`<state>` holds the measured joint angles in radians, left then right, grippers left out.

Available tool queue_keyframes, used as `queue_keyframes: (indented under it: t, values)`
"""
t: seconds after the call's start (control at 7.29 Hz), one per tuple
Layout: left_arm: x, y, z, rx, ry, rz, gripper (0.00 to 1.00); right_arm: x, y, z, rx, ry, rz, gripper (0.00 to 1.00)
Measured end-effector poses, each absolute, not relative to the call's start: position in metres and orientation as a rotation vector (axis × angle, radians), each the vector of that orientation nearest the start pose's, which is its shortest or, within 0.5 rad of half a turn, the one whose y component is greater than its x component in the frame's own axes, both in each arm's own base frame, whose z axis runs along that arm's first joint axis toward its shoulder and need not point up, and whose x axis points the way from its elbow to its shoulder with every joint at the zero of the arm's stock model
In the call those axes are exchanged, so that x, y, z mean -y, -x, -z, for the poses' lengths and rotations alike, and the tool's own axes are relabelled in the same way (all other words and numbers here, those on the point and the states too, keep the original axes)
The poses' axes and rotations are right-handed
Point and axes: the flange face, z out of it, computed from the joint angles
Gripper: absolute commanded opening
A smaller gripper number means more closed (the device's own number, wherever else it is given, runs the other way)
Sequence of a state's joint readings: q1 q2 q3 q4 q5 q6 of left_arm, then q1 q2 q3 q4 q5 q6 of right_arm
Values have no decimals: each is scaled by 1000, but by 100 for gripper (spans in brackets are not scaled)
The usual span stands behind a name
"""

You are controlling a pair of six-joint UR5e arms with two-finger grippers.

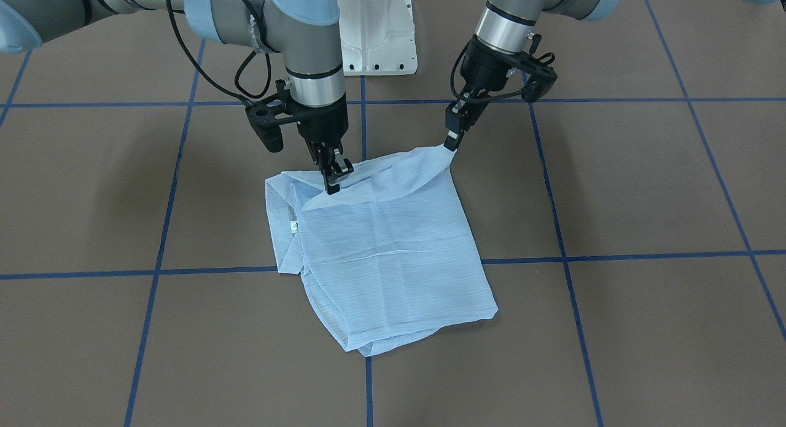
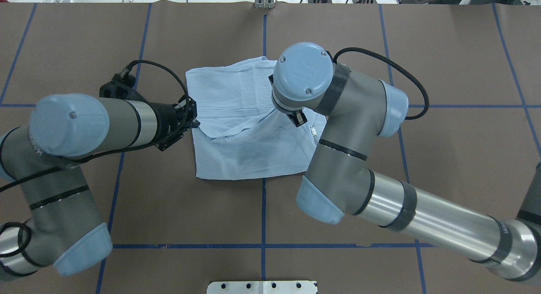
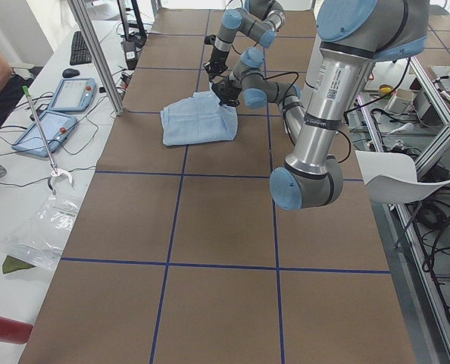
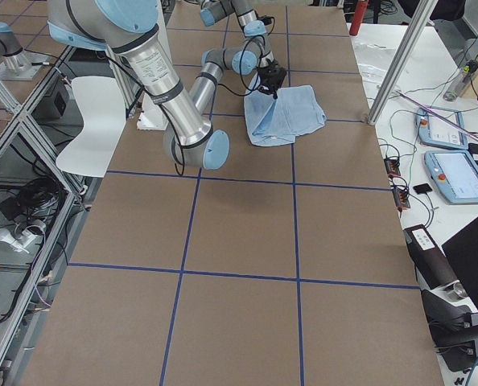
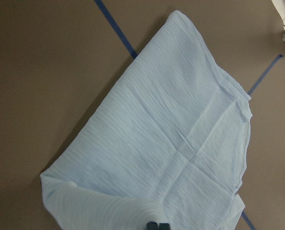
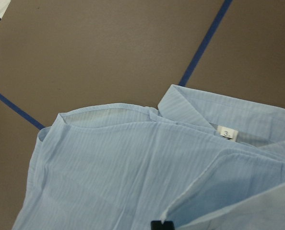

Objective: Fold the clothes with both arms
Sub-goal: 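Lift the near edge with both grippers and fold it over toward the collar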

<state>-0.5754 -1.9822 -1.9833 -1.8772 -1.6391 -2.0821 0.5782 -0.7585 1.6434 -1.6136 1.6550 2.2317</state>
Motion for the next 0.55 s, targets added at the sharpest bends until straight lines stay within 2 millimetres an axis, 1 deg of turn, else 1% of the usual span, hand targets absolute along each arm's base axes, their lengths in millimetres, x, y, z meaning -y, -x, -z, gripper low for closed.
queue_keyframes:
  t: [0.27, 0.41, 0.55]
  values:
    - [479, -414, -239, -1152, -60, 939, 0, 550, 533, -139, 874, 119, -1109, 0]
    - [510, -418, -252, -1142, -94, 943, 0, 578, 542, -141, 878, 113, -1103, 0]
    - [537, -423, -270, -1136, -121, 944, 0, 601, 550, -142, 881, 110, -1094, 0]
